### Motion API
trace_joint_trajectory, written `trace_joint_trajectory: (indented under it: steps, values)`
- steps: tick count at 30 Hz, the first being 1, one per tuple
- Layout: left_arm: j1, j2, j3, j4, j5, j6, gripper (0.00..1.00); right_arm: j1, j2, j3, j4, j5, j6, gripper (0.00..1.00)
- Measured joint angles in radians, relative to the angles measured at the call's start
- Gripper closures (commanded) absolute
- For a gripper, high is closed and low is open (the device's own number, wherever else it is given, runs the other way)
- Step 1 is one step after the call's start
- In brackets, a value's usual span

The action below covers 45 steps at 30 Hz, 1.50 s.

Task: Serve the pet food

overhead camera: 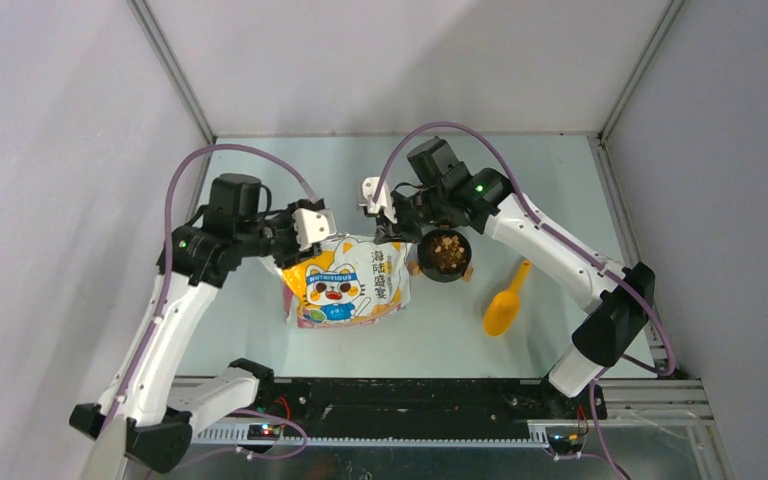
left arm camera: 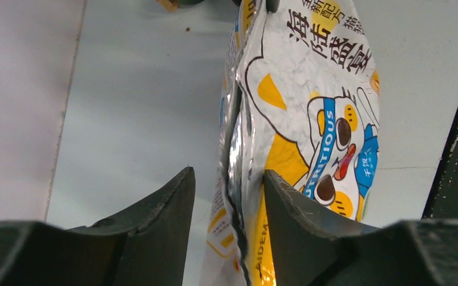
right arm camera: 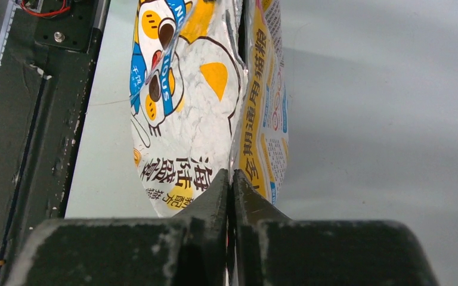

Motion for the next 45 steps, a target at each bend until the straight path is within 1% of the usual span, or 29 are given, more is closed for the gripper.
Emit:
trace_joint_trajectory:
  steps: [1,2,3,4,5,6,7,9,11,14,18,21,28,29,30,31,32,33,34,35,36,37,39,40,42,44,45]
  values:
    - [-0.003,0.021,0.000,0.013,0.000,0.000,0.57,0.000,0.000,0.000,0.000,0.000,0.001,0.81]
    - [-0.006,0.035,0.000,0.018,0.000,0.000,0.61,0.000,0.000,0.000,0.000,0.000,0.003,0.73]
    - [-0.008,0.045,0.000,0.019,0.000,0.003,0.67,0.000,-0.001,0.002,0.000,-0.001,0.001,0.70]
    - [-0.011,0.053,0.000,0.019,0.001,0.002,0.71,0.000,-0.003,0.004,0.000,-0.001,0.002,0.66]
    - [-0.013,0.059,0.000,0.019,0.003,0.004,0.78,0.000,-0.007,0.005,0.000,-0.002,-0.002,0.64]
    - [-0.014,0.062,0.000,0.018,0.004,0.011,0.82,-0.001,-0.011,0.006,0.000,-0.003,-0.003,0.62]
    - [-0.015,0.062,0.000,0.018,0.006,0.010,0.89,-0.002,-0.014,0.009,-0.002,-0.006,-0.003,0.61]
    - [-0.015,0.062,0.000,0.013,0.012,0.019,0.96,0.001,-0.015,0.018,-0.002,-0.014,-0.004,0.59]
    - [-0.015,0.062,0.000,0.010,0.019,0.028,1.00,0.008,-0.015,0.028,0.002,-0.026,-0.002,0.57]
    - [-0.015,0.062,0.000,0.006,0.023,0.029,1.00,0.019,-0.015,0.034,0.029,-0.044,0.013,0.55]
    - [-0.015,0.062,0.000,0.005,0.027,0.029,1.00,0.027,-0.015,0.023,0.113,-0.056,0.053,0.54]
    - [-0.015,0.062,0.000,0.005,0.027,0.026,1.00,0.029,-0.010,0.018,0.158,-0.063,0.071,0.60]
    - [-0.014,0.064,0.004,0.010,0.034,-0.033,1.00,0.030,0.041,0.016,0.215,-0.069,0.097,0.59]
    - [-0.014,0.065,0.004,0.011,0.035,-0.039,1.00,0.031,0.048,0.015,0.219,-0.070,0.101,0.60]
    - [-0.014,0.065,0.004,0.011,0.036,-0.047,1.00,0.031,0.055,0.013,0.224,-0.071,0.108,0.63]
    - [-0.014,0.065,0.004,0.011,0.038,-0.053,1.00,0.031,0.061,0.010,0.227,-0.072,0.114,0.71]
    - [-0.014,0.065,0.004,0.012,0.039,-0.055,1.00,0.031,0.065,0.007,0.229,-0.074,0.118,0.78]
    - [-0.014,0.065,0.004,0.012,0.041,-0.059,1.00,0.032,0.068,0.005,0.233,-0.076,0.120,0.91]
    - [-0.014,0.065,0.004,0.012,0.042,-0.061,1.00,0.032,0.071,0.002,0.234,-0.082,0.128,0.99]
    - [-0.014,0.065,0.004,0.012,0.042,-0.062,0.91,0.033,0.071,0.000,0.233,-0.090,0.138,1.00]
    - [-0.014,0.065,0.003,0.013,0.043,-0.062,0.84,0.033,0.071,-0.003,0.232,-0.098,0.139,1.00]
    - [-0.013,0.064,0.001,0.016,0.046,-0.064,0.71,0.033,0.071,-0.003,0.232,-0.103,0.141,1.00]
    - [-0.015,0.060,-0.009,0.043,0.071,-0.077,0.62,0.032,0.074,-0.003,0.235,-0.114,0.147,1.00]
    - [-0.016,0.059,-0.015,0.057,0.083,-0.079,0.61,0.032,0.075,-0.003,0.239,-0.116,0.149,1.00]
    - [-0.018,0.057,-0.031,0.089,0.102,-0.089,0.63,0.032,0.079,-0.003,0.245,-0.121,0.156,1.00]
    - [-0.021,0.060,-0.043,0.114,0.113,-0.094,0.73,0.030,0.081,-0.003,0.249,-0.125,0.168,1.00]
    - [-0.024,0.063,-0.045,0.123,0.115,-0.095,0.84,0.029,0.082,-0.003,0.253,-0.127,0.175,1.00]
